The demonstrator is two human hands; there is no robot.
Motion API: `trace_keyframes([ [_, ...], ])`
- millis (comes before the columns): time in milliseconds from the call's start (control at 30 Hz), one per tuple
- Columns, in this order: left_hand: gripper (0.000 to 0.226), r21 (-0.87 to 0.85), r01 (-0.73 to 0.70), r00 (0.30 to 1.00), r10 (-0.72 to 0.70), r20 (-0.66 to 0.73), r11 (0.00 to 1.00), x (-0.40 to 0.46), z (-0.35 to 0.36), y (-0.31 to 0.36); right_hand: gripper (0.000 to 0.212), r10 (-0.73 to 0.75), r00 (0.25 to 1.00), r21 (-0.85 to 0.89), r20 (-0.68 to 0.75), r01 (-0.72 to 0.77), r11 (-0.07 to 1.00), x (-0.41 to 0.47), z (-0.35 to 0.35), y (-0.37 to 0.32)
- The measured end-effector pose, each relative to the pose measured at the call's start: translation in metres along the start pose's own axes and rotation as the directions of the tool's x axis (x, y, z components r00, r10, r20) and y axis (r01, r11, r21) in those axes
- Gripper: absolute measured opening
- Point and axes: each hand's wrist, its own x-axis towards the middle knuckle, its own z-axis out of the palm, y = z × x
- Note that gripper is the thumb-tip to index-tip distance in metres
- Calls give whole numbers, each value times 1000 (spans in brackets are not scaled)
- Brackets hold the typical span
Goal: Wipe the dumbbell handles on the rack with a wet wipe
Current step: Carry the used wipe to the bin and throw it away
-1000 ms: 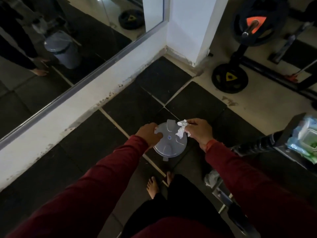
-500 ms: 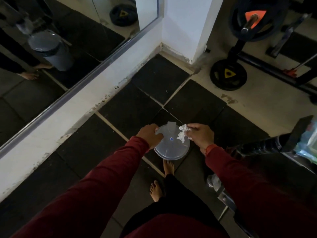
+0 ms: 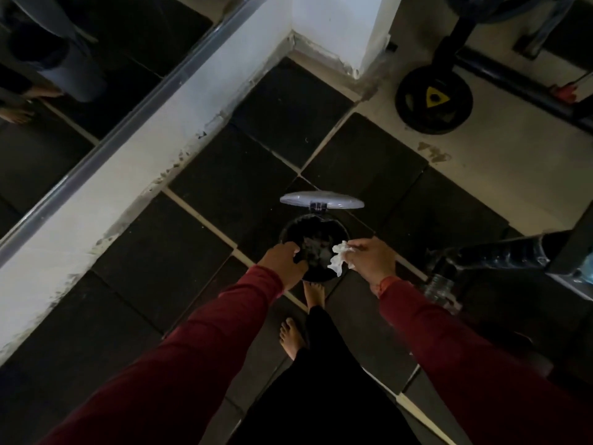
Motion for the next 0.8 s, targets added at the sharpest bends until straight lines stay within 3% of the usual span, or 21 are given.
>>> trace_keyframes([
  [100, 52, 28, 36, 998, -38, 57, 999, 25, 17, -10, 32, 51, 999, 12, 10, -51, 999, 34, 24, 19],
  [233, 53, 64, 80, 992, -85, 95, 995, 54, 34, -19, 47, 126, 977, 92, 172, -144, 985, 77, 51, 31],
  [367, 52, 78, 88, 992, -94, 79, 993, 64, 41, -16, 44, 194, 978, 59, 75, -198, 978, 68, 51, 35],
  [500, 52, 50, 71, 994, -75, 82, 996, 57, 33, -1, 41, 215, 974, 82, 67, -220, 972, 48, 37, 47],
  [667, 45, 62, 7, 998, -11, 66, 998, 38, 19, 37, 41, 264, 964, 227, 32, -264, 937, 32, 0, 58],
  [800, 43, 118, -98, 993, 90, 78, 988, 14, 19, 83, 28, 244, 968, 366, -56, -208, 907, -2, -49, 46],
])
